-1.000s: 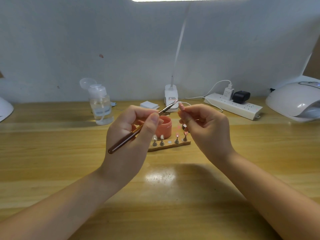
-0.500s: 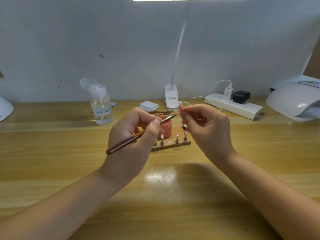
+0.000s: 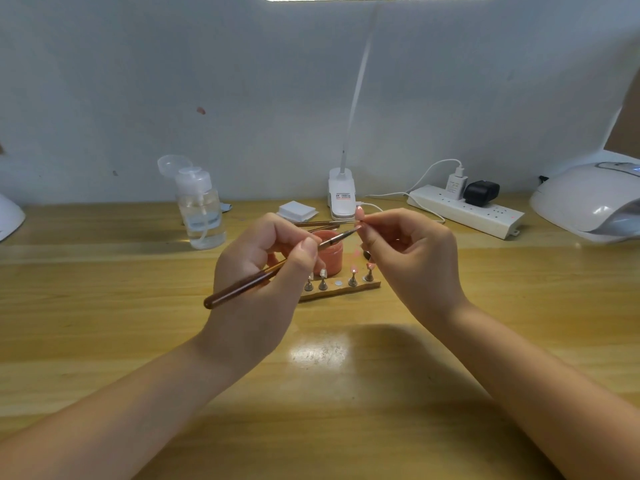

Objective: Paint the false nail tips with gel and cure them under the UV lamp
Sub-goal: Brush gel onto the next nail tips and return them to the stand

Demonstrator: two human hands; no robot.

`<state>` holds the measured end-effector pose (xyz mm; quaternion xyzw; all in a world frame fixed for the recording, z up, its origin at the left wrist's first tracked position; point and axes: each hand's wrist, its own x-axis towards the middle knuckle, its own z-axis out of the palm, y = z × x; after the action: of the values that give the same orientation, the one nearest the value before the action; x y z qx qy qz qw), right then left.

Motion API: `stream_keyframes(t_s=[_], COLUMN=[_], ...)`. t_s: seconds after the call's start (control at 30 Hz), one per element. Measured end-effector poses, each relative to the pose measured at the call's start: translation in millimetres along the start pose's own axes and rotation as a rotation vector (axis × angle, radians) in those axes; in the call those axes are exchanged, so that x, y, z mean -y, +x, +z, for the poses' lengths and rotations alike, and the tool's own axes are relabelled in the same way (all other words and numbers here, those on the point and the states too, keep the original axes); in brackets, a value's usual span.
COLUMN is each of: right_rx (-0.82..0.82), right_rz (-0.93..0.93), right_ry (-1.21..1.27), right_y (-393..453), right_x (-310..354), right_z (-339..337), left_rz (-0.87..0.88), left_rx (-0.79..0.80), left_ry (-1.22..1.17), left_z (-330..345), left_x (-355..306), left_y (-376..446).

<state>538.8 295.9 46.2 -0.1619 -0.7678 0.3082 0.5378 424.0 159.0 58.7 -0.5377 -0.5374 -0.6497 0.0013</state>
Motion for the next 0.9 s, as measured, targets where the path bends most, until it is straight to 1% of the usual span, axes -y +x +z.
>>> stream_keyframes(t_s=[0.17,0.33,0.5,0.63,0.73,0.83,0.9], right_rx=[0.005,0.011,0.013,0.016,0.010,0.009,0.016], right_rz=[0.034,0.067,0.076,0.082,0.171,0.290,0.314], right_ry=[0.063,0.117,0.115,0.106,0.081,0.089,0.084], right_y=[-0.1,-0.1,0.1,-0.4,1.1,2.3,0.7], right_x=[0.5,0.5,-0.3,-2.2,-5.9,-8.7,-8.5], right_z=[1.7,1.8,1.7,1.6,1.2,0.4,2.0], left_rz=[-0.013,-0.024,0.009,-0.032,-0.052,-0.130,-0.253], left_rx=[-0.059,-0.015,-0.023,0.004,-0.052,-0.142,-0.193], left_ry=[-0.025,-0.072,-0.095,-0.083,-0.048,-0.058,-0.090], left_z=[0.7,1.5,2.5,3.2,1.4,-0.1,-0.1], left_x=[-0.7,-0.3,-2.2,1.3,5.9,15.0,24.4], left_y=[1.9,0.6,1.5,0.6,0.5,3.3,4.3])
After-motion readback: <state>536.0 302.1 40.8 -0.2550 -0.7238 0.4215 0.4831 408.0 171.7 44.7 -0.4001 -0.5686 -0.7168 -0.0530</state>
